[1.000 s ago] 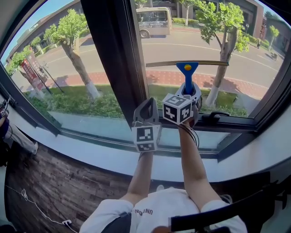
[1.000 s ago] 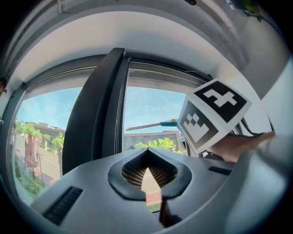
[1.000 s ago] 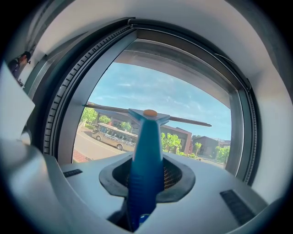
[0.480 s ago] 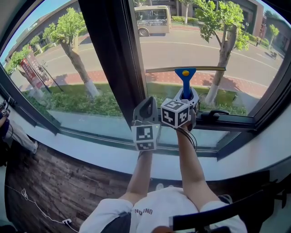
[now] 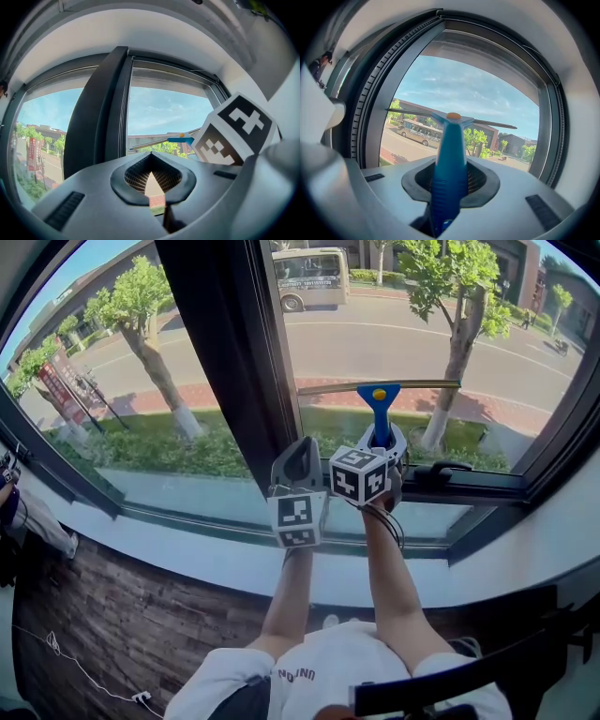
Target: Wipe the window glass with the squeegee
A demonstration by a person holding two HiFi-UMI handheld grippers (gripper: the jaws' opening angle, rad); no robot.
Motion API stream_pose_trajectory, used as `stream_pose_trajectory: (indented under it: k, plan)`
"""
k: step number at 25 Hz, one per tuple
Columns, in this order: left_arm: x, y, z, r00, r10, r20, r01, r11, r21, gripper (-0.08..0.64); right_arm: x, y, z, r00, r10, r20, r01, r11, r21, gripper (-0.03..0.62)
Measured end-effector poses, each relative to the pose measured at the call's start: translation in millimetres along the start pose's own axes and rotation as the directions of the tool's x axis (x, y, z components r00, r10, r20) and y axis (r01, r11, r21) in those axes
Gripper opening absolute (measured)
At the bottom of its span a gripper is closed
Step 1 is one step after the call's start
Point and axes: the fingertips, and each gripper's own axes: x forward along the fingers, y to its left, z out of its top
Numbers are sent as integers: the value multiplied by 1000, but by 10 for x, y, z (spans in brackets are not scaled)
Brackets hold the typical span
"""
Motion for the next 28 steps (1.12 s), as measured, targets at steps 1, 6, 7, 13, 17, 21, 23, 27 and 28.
stream_pose_trajectory:
  k: [1,6,7,13,17,21,23,27,28]
  plan:
    - [2,4,-6,1000,0,-2,0,1000,0,3,1,3,-18,1000,1,-4,-1,1000,0,104]
    - [-1,2,-53,1000,-8,-16,8,1000,5,3,10,27,-150,1000,6,-29,-6,1000,2,104]
    - [-3,0,-59,1000,-11,-19,11,1000,7,2,13,30,-174,999,7,-32,-7,1000,1,104]
    - [-13,1,-136,999,-22,-38,23,1000,10,3,25,51,-291,999,12,-45,-12,1000,1,104]
    - [-22,12,-192,998,-28,-55,28,1000,9,3,35,54,-387,998,15,-57,-15,1000,3,103]
    - [-34,33,-243,998,-25,-62,26,1000,14,3,45,92,-500,997,19,-74,-18,1000,11,103]
    - [-51,47,-259,997,-23,-70,24,1000,16,3,43,106,-543,997,22,-80,-21,1000,16,103]
    - [-48,74,-262,998,-18,-65,19,1000,14,3,36,113,-597,996,33,-87,-31,999,22,103]
    - [-44,75,-264,998,-19,-67,20,1000,14,3,37,117,-605,995,37,-89,-35,999,24,103]
